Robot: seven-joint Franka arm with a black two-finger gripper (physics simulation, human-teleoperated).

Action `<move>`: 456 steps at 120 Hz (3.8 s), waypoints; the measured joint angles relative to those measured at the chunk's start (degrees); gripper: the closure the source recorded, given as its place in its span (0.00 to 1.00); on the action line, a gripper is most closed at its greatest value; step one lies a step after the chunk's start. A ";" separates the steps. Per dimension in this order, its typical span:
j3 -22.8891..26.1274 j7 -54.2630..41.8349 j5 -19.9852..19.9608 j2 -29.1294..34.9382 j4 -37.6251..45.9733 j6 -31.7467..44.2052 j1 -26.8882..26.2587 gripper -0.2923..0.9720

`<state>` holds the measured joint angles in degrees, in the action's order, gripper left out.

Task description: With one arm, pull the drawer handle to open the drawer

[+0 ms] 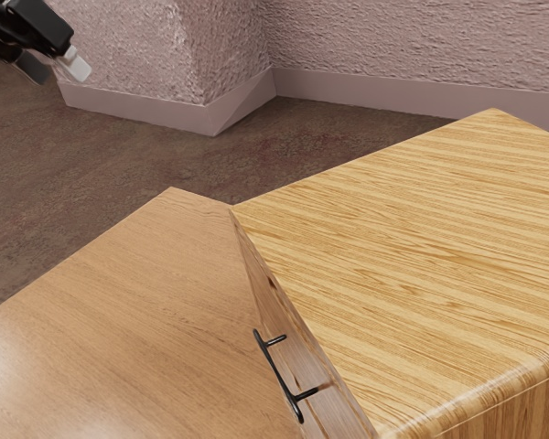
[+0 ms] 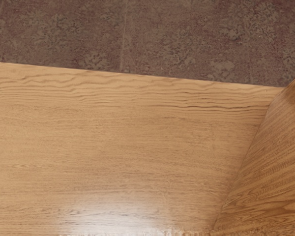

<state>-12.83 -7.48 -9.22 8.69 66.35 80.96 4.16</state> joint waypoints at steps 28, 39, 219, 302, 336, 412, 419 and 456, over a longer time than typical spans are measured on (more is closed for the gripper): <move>15.05 -1.59 5.72 -0.04 -0.82 -6.39 -2.92 0.24; 17.81 -2.13 8.28 -0.19 -0.90 -8.16 -3.02 0.24; 10.96 8.72 24.80 11.06 21.61 -25.35 -45.21 0.24; 16.76 -29.38 26.30 20.17 41.20 4.72 -36.18 0.24; 19.62 -38.52 25.46 26.12 50.37 16.27 -36.31 0.24; 23.01 -51.33 25.74 30.24 60.89 28.27 -37.46 0.24; 22.73 -52.36 25.94 29.82 60.97 29.04 -37.23 0.24; 18.07 -57.44 27.84 31.19 63.50 30.69 -38.14 0.24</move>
<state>5.24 -64.92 18.62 39.88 129.84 111.65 -33.98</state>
